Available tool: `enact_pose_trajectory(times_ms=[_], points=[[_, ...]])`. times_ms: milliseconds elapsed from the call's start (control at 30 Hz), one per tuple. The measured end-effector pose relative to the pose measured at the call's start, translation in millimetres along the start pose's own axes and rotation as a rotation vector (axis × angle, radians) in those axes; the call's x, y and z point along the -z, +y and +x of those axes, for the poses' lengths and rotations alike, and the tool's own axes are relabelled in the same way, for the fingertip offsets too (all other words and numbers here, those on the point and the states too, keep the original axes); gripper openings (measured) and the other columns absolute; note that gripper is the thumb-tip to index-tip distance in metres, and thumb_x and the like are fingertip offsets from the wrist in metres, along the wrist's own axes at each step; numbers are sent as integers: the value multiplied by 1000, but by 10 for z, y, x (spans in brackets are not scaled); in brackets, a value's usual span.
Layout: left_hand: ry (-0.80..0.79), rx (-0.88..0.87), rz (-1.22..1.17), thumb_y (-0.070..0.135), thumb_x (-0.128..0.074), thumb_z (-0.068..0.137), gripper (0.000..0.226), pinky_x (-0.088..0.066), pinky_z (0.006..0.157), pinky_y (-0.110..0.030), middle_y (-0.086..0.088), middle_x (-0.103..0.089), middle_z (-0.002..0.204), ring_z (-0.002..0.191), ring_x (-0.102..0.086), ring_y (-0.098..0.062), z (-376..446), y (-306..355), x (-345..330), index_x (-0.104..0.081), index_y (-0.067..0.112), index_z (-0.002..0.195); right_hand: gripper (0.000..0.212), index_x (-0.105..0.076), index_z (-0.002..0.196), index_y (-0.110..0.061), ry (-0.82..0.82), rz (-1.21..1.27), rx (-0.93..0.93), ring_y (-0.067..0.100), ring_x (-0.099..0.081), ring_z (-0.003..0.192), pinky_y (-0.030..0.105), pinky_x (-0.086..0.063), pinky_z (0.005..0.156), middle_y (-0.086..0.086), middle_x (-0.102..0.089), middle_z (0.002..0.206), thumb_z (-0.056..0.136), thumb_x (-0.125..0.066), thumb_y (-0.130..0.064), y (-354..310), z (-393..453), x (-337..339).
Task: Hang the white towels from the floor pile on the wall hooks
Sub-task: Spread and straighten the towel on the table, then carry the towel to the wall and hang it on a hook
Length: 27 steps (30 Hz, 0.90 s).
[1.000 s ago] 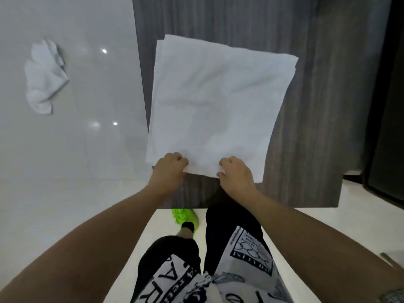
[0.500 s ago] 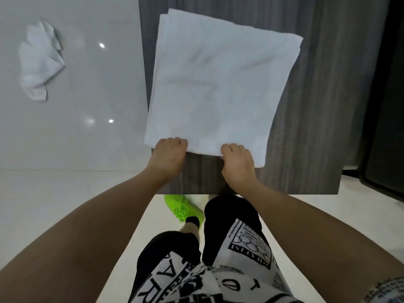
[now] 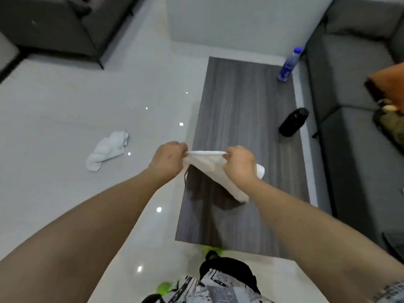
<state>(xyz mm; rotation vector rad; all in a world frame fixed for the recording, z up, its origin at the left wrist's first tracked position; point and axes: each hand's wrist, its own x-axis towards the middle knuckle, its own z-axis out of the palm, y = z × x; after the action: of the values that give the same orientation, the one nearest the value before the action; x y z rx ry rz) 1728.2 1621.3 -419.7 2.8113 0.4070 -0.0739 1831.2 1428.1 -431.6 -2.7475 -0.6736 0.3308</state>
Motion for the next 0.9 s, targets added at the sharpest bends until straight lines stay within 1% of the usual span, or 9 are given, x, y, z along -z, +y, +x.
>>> enact_pose_trajectory(times_ms=[100, 233, 333, 433, 533, 600, 733, 833, 900], points=[[208, 34, -29, 12, -47, 94, 15, -38, 65, -31, -6, -59, 85, 76, -54, -26, -315, -267, 769, -61, 14, 95, 11, -62, 85, -12, 153, 3, 143, 29, -57, 84, 29, -29, 66, 8, -58, 90, 91, -53, -16, -689, -109, 551], [443, 130, -65, 15, -44, 96, 11, -37, 66, -32, -2, -55, 86, 76, -52, -24, -912, -716, 1748, -53, 15, 90, 6, -54, 86, -19, 311, 2, 319, 21, -47, 71, 30, -30, 65, -5, -46, 79, 89, -50, -16, -1798, -340, 1112], [602, 223, -54, 21, -43, 97, 11, -35, 63, -33, 3, -52, 80, 73, -47, -20, -1511, -1090, 2403, -51, 18, 89, 6, -49, 81, -19, 395, 4, 468, 22, -44, 64, 32, -28, 59, -7, -39, 67, 87, -48, -20, -2693, -585, 1400], [751, 330, -31, 25, -46, 96, 11, -29, 58, -29, 11, -45, 72, 68, -41, -13, -2162, -1476, 2959, -48, 23, 86, 9, -49, 80, -19, 421, -3, 651, 23, -47, 62, 33, -32, 57, -5, -45, 65, 86, -45, -24, -3525, -876, 1552], [820, 445, 36, 26, -47, 96, 11, -33, 66, -31, 6, -49, 78, 73, -42, -18, -2834, -1874, 3369, -52, 23, 87, 12, -52, 84, -19, 426, 7, 826, 26, -55, 68, 36, -43, 62, 1, -57, 72, 89, -44, -28, -4284, -1158, 1579], [847, 522, 55, 27, -48, 95, 10, -35, 67, -32, 3, -53, 80, 75, -46, -20, -3300, -2154, 3560, -52, 25, 87, 14, -55, 88, -19, 427, 32, 947, 29, -58, 72, 36, -46, 65, 3, -63, 77, 91, -45, -29, -4774, -1355, 1537], [924, 703, 83, 25, -48, 93, 9, -35, 67, -30, 4, -53, 80, 77, -48, -21, -4242, -2718, 3770, -52, 25, 85, 19, -57, 87, -17, 413, 82, 1180, 31, -56, 68, 34, -36, 60, 4, -64, 76, 91, -46, -32, -5757, -1808, 1292], [973, 855, 107, 25, -49, 93, 9, -36, 67, -30, 1, -56, 82, 77, -49, -22, -4919, -3089, 3858, -54, 23, 87, 22, -55, 79, -15, 407, 132, 1309, 28, -46, 59, 33, -31, 56, 3, -59, 65, 89, -46, -32, -6491, -2185, 1011], [998, 949, 133, 25, -50, 93, 8, -38, 67, -30, -1, -58, 83, 77, -50, -22, -5363, -3317, 3902, -56, 21, 89, 23, -55, 78, -15, 355, 166, 1394, 27, -44, 59, 32, -29, 55, 0, -52, 62, 90, -46, -33, -7005, -2433, 798]])
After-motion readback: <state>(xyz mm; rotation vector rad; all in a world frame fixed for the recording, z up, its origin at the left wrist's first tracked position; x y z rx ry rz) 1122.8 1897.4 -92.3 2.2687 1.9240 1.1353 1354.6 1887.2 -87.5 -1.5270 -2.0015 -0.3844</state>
